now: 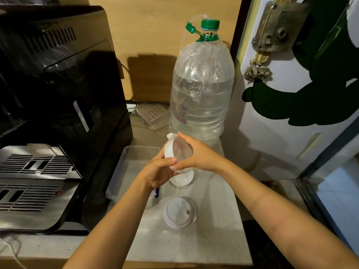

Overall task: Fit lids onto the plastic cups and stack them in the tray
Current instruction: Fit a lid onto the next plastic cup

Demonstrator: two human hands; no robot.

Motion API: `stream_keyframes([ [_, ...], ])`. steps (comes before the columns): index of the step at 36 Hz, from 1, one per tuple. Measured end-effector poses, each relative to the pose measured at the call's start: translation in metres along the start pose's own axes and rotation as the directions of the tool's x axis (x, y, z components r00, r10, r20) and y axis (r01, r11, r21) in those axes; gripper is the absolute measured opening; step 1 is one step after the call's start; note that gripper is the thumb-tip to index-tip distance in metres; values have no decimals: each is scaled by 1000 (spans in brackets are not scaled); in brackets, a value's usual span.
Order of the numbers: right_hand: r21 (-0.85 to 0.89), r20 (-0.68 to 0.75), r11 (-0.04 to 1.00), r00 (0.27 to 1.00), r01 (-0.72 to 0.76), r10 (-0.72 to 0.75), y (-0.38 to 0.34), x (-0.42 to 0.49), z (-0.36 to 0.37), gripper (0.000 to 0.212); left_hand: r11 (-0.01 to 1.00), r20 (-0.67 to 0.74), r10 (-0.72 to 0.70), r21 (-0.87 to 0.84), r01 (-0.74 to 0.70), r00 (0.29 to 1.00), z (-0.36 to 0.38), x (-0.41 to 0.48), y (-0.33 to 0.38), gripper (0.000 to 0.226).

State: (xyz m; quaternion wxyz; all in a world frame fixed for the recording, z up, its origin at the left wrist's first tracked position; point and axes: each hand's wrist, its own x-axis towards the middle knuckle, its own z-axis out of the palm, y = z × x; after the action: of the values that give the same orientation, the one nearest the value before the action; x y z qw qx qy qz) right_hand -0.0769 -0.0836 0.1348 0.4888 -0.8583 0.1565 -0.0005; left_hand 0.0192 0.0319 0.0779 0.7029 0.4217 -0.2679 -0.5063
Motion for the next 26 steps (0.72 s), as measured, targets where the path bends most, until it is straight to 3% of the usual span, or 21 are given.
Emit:
stream_keyframes([
  [11, -60, 28, 998, 999, -18, 20, 4, 8, 10, 108, 999, -19, -4, 34, 5, 1000, -7, -4, -2, 87],
  [16, -60, 84, 998, 996, -10, 15, 7, 7, 16, 107, 998, -37, -10, 63, 12, 999, -14, -11, -4, 72],
  [26, -147, 111, 983, 985, -112, 129, 39, -2, 18, 113, 999, -135, 7, 41, -1, 991, -29, -36, -5, 99],
])
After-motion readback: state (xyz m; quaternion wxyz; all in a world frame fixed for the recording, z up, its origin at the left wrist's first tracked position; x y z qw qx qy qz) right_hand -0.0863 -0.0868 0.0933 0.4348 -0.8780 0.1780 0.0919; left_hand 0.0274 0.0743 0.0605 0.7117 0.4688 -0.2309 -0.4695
